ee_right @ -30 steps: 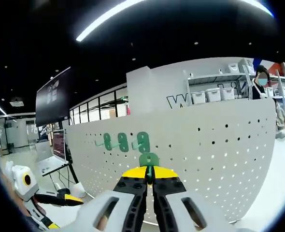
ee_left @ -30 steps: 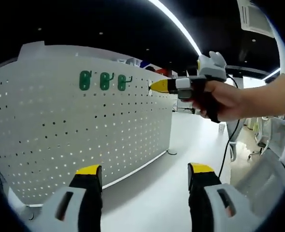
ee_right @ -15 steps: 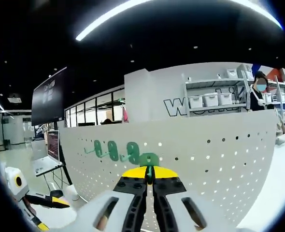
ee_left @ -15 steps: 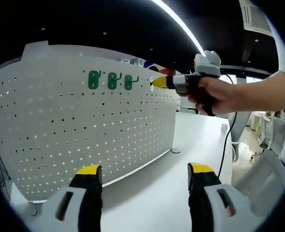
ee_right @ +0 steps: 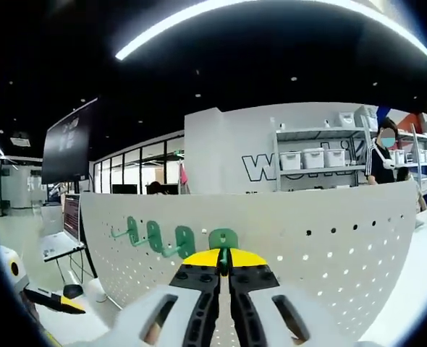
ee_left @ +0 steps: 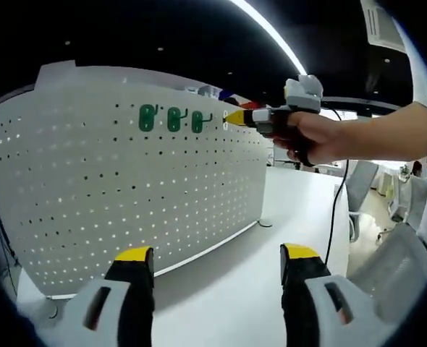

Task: Insert the hook assembly into the mounting plate slot until the hook locks in place.

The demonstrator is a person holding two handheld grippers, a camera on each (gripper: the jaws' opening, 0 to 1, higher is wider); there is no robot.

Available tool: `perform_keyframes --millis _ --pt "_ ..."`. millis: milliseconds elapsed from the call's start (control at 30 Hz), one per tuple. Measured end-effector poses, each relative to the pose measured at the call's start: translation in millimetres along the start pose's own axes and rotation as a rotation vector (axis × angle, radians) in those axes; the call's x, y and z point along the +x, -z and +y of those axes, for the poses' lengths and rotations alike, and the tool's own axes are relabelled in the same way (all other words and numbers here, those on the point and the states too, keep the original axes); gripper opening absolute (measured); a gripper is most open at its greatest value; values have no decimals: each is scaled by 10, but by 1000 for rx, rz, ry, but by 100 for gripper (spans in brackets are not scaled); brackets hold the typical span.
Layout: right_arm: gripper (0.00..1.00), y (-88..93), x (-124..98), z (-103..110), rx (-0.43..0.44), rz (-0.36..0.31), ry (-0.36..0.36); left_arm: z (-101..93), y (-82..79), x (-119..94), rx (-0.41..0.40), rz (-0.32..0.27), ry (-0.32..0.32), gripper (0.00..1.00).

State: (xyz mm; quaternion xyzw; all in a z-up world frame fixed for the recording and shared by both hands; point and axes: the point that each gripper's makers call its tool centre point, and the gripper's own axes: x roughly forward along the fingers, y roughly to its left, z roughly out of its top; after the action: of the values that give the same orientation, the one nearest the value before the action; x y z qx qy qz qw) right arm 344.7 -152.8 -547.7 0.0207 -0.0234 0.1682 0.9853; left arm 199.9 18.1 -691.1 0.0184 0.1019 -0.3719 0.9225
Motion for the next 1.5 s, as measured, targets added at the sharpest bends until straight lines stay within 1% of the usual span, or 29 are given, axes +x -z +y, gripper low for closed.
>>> perform_keyframes --millis 533,933,1200,1367,1500 --pt "0 17 95 -16 1 -1 5 33 -3 -13 -8 1 -10 72" --pt "0 32 141 -33 -3 -4 13 59 49 -30 -18 11 -15 71" --pt "0 47 146 -39 -8 0 20 72 50 -31 -19 13 -19 71" --pt "0 49 156 -31 -15 5 35 69 51 -31 -21 14 -19 71" --pt "0 50 162 -17 -43 11 68 72 55 -39 -21 16 -20 71"
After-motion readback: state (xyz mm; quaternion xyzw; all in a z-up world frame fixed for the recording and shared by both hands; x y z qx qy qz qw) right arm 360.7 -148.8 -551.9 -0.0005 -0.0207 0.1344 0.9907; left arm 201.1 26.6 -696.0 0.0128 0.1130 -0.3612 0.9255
